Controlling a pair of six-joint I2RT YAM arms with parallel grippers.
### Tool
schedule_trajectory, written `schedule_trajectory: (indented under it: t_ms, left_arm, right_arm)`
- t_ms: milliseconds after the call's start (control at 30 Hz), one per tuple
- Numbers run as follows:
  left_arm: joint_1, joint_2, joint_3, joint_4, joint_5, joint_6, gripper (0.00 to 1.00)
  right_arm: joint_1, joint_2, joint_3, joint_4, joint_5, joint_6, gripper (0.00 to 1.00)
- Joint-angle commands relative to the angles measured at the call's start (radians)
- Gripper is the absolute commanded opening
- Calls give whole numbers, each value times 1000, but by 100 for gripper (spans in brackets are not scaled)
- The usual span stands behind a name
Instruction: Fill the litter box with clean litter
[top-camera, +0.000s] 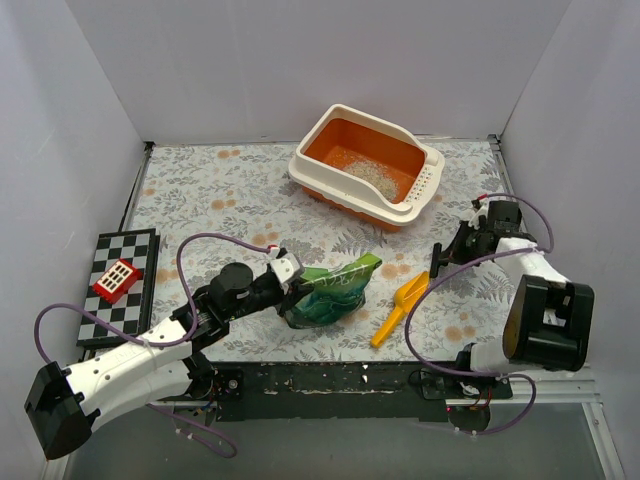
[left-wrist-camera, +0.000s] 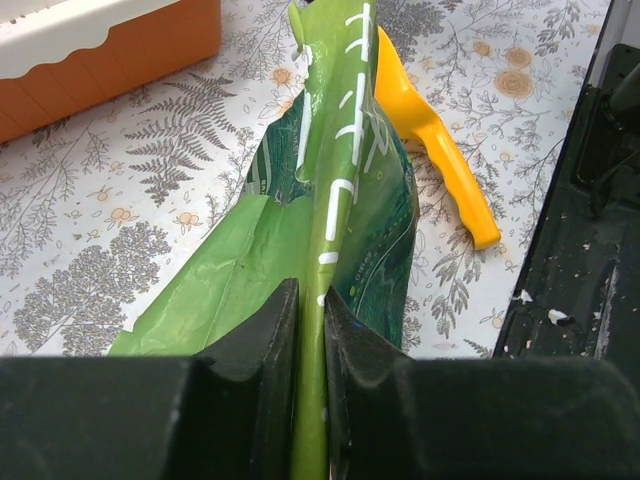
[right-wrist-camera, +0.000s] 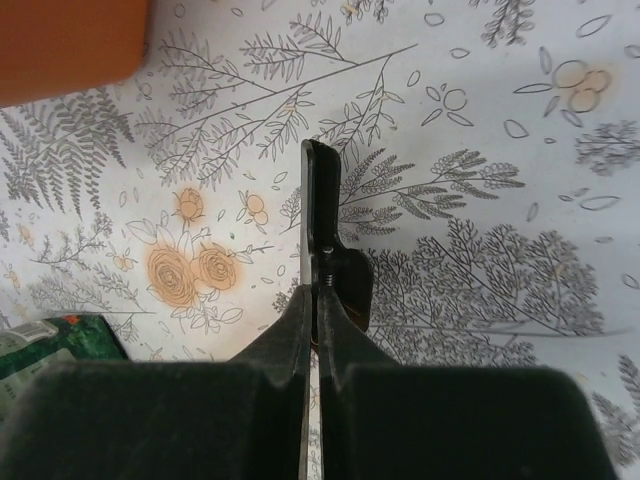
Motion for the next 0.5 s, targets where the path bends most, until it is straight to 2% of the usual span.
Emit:
schedule_trajectory:
  t_ms: [0, 100, 167, 333, 467]
  left_arm:
    - [8, -18, 7, -7, 0, -7, 20]
    - [8, -18, 40, -28, 38, 20, 28]
    - [8, -2, 102, -135, 55, 43, 31]
    - [8, 60, 381, -367, 15, 40, 38]
    - [8, 116, 568, -418, -45, -42, 45]
  right_arm:
    - [0, -182, 22, -43, 98, -22, 1]
    - [15, -279, 87, -118, 152, -48, 1]
    - [48, -328, 122, -140, 170, -50, 1]
    - [127, -426, 215, -155, 131, -47, 1]
    - [198, -463, 312, -155, 17, -56, 1]
